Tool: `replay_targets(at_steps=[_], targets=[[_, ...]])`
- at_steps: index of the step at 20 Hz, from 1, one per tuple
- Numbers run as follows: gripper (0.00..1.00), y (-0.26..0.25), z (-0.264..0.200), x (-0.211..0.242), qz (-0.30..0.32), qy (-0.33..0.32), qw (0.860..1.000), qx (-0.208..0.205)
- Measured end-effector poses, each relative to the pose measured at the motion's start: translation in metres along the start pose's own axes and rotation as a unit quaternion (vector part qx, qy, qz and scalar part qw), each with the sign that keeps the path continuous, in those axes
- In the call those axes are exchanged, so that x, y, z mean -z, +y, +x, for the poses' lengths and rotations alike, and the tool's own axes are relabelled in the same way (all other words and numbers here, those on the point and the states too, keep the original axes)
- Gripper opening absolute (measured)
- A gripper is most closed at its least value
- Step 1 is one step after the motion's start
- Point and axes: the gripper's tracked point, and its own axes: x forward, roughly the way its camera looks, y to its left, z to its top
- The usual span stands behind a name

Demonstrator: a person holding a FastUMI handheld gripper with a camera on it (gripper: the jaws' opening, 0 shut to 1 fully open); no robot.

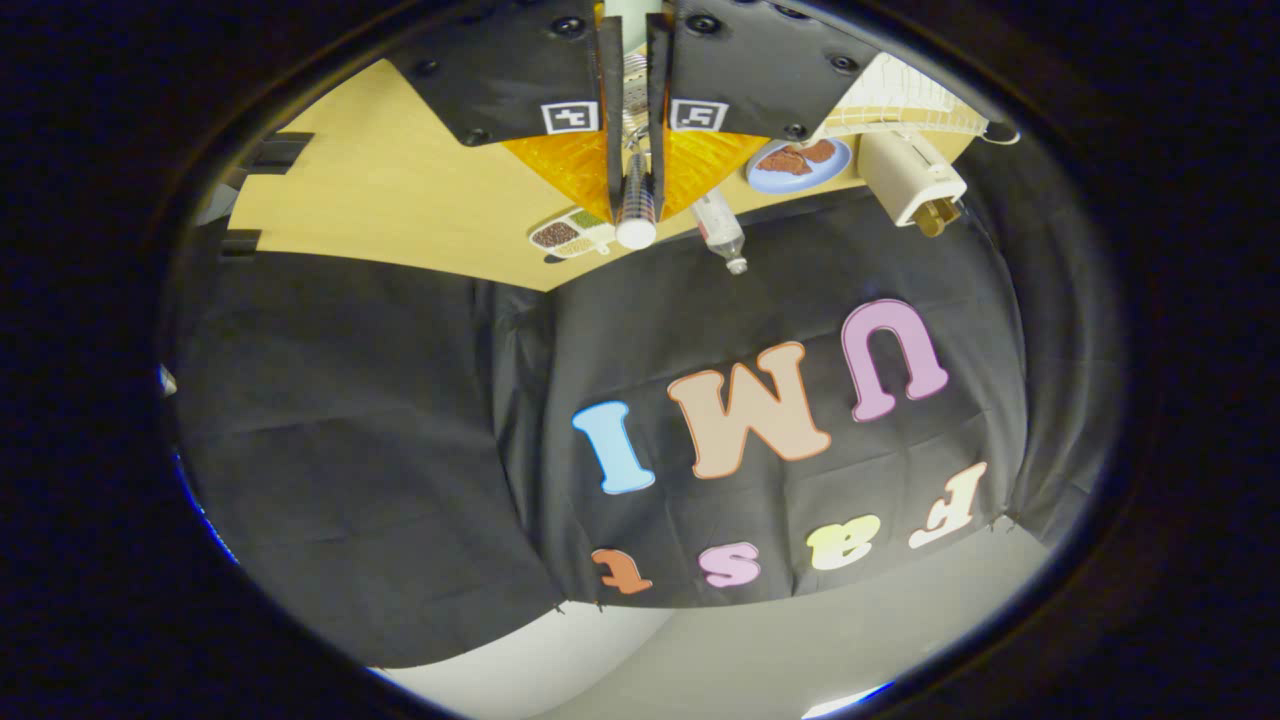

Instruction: Take the plate from the dish rack, then take the spoon from the basket and place it into the plate.

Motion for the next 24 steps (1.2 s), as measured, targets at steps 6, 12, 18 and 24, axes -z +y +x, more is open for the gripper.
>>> replay_targets(at_steps=[6, 12, 18, 24], targets=[[0.12, -0.010, -0.055, -0.003, 0.007, 0.035, 0.999, -0.010], [0.12, -0.044, -0.079, 0.055, 0.025, 0.118, 0.992, 0.031], [0.12, -0.050, -0.081, 0.098, 0.040, 0.176, 0.983, 0.040], [0.14, -0.062, -0.077, 0.102, 0.036, 0.175, 0.983, 0.033]])
